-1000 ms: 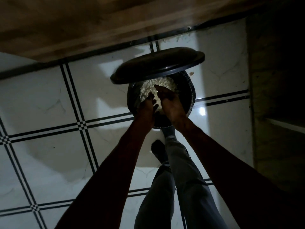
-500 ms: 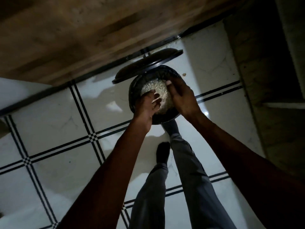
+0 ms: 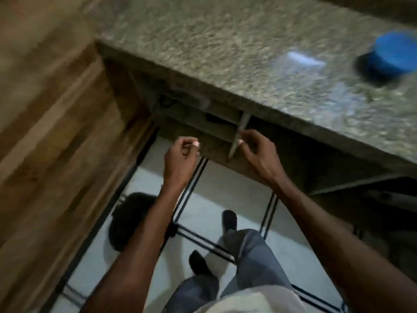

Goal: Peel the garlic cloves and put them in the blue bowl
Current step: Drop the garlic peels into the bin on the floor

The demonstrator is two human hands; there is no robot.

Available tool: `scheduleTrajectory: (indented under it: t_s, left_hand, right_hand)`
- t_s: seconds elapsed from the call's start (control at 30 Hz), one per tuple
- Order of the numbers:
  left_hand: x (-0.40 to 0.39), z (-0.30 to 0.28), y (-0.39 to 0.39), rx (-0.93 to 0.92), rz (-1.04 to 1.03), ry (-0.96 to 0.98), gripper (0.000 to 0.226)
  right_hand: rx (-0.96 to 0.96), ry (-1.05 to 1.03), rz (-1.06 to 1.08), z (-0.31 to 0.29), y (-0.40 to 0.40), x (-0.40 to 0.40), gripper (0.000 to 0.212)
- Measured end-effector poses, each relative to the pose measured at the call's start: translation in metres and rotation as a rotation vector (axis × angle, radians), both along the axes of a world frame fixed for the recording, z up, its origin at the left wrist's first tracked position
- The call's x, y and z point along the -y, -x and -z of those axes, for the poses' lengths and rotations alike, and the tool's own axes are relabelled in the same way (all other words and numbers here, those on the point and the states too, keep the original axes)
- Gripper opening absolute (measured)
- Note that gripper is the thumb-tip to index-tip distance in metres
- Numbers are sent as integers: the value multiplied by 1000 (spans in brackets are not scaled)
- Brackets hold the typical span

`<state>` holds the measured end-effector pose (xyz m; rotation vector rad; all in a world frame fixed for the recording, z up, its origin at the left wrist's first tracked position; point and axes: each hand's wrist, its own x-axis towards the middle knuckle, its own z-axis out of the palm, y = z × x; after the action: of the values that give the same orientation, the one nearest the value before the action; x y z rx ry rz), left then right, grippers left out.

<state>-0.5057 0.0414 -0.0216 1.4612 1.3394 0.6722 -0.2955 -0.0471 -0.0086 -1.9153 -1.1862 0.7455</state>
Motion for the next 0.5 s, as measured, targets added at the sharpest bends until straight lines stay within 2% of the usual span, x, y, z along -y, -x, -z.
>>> scheduleTrajectory:
  t_s: [0.1,0.2,0.37,0.5]
  left_hand:
    - [-9,-35,-102,30,193,-82,10]
    - [-12,-50,-205,21,380,-114,7]
    - [-7,-34,-356,-73,555,-160,5]
    - [-10,-10,-443,-197,624,-195,17]
  right_hand:
    - [-1,-56,161,-40,-84,24,30]
    - [-38,-45,296,-55,-160,45,30]
    - [-41,-4,443,-43,-278,82,26]
    - [-24,126,515,-17,-370,111,21]
